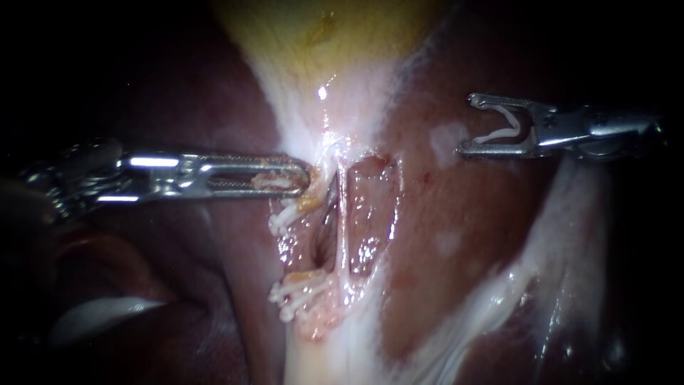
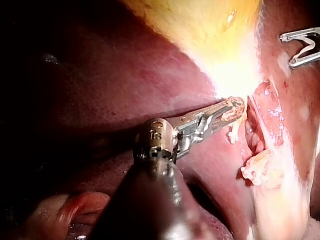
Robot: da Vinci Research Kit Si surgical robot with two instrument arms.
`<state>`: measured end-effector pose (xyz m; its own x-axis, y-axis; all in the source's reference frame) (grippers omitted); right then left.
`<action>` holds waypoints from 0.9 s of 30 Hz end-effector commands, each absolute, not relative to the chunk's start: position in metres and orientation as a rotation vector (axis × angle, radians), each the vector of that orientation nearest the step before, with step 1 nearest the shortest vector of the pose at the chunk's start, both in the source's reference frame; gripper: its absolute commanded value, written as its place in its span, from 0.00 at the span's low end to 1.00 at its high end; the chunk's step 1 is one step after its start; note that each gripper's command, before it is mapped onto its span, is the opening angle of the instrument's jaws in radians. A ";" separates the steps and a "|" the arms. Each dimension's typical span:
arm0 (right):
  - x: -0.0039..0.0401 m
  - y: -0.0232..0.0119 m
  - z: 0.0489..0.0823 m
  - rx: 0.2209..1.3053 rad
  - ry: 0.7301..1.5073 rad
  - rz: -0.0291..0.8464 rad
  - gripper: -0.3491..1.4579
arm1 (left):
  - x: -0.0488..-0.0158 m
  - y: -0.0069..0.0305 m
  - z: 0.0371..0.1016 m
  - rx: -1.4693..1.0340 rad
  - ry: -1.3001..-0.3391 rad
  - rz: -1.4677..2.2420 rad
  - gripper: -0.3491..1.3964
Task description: Clipping first clip right tube
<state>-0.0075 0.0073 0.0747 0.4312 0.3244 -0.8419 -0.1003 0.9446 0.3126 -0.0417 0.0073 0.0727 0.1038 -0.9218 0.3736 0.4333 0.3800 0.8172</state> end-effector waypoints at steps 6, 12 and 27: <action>-0.0075 0.0072 0.0747 0.229 1.096 0.268 0.45 | -0.0417 0.0073 0.0727 0.596 -1.022 -1.091 0.00; -0.0075 0.0072 0.0746 0.229 1.096 0.268 0.45 | -0.0417 0.0073 0.0727 0.596 -1.022 -1.091 0.00; -0.0074 0.0070 0.0743 0.232 1.098 0.266 0.45 | -0.0400 0.0085 0.0703 0.612 -1.014 -1.093 0.00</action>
<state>-0.0074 0.0070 0.0743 0.4299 0.3249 -0.8424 -0.0967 0.9442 0.3148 -0.0396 0.0088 0.0697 0.1074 -0.9269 0.3595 0.4301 0.3693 0.8238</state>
